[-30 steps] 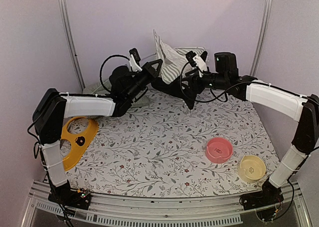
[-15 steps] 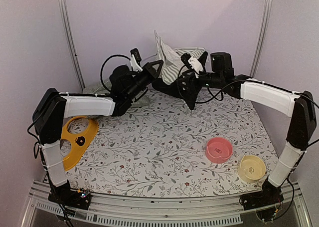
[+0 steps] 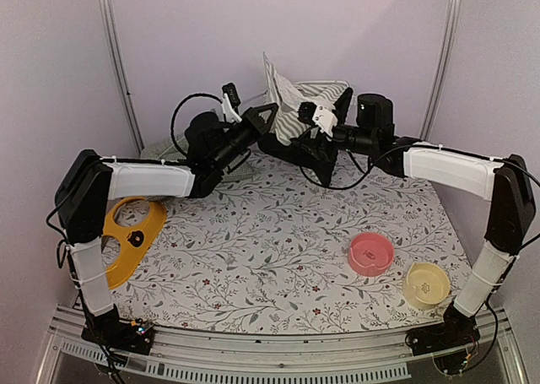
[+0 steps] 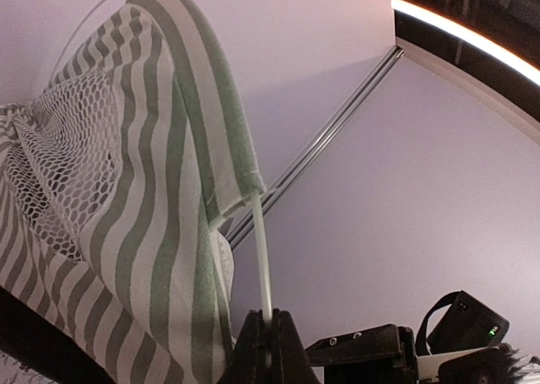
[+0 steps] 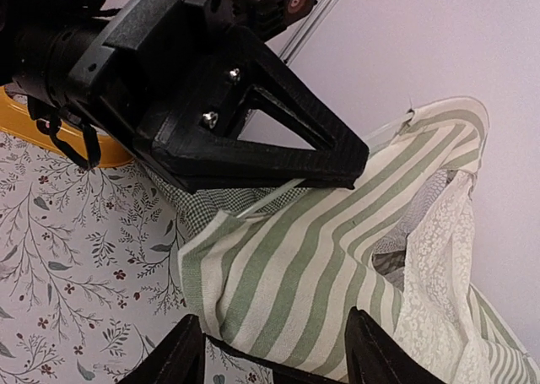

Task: Set up the pet tent
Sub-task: Insert the tent pole into the pole socket of the pet tent.

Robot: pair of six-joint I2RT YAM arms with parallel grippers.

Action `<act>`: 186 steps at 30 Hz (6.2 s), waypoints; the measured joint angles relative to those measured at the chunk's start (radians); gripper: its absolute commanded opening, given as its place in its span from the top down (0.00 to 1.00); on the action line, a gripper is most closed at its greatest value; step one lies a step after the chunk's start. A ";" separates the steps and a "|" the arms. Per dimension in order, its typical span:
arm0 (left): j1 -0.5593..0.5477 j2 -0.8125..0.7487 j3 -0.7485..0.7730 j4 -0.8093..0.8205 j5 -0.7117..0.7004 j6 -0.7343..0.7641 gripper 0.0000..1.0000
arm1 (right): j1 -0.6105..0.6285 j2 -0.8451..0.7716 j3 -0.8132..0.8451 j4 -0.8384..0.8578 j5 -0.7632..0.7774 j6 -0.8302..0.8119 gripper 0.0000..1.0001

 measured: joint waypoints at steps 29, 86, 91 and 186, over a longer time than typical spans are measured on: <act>-0.018 0.003 0.011 0.017 -0.001 0.012 1.00 | 0.124 0.045 0.126 -0.107 0.168 0.314 0.62; -0.033 0.053 0.005 0.023 -0.100 0.076 1.00 | 0.128 0.140 0.247 -0.315 0.344 0.480 0.94; -0.033 0.053 0.005 0.022 -0.107 0.079 1.00 | 0.128 0.148 0.262 -0.325 0.344 0.481 0.95; -0.072 0.077 -0.008 0.032 -0.093 0.147 1.00 | 0.106 0.084 0.184 -0.373 0.384 0.454 0.99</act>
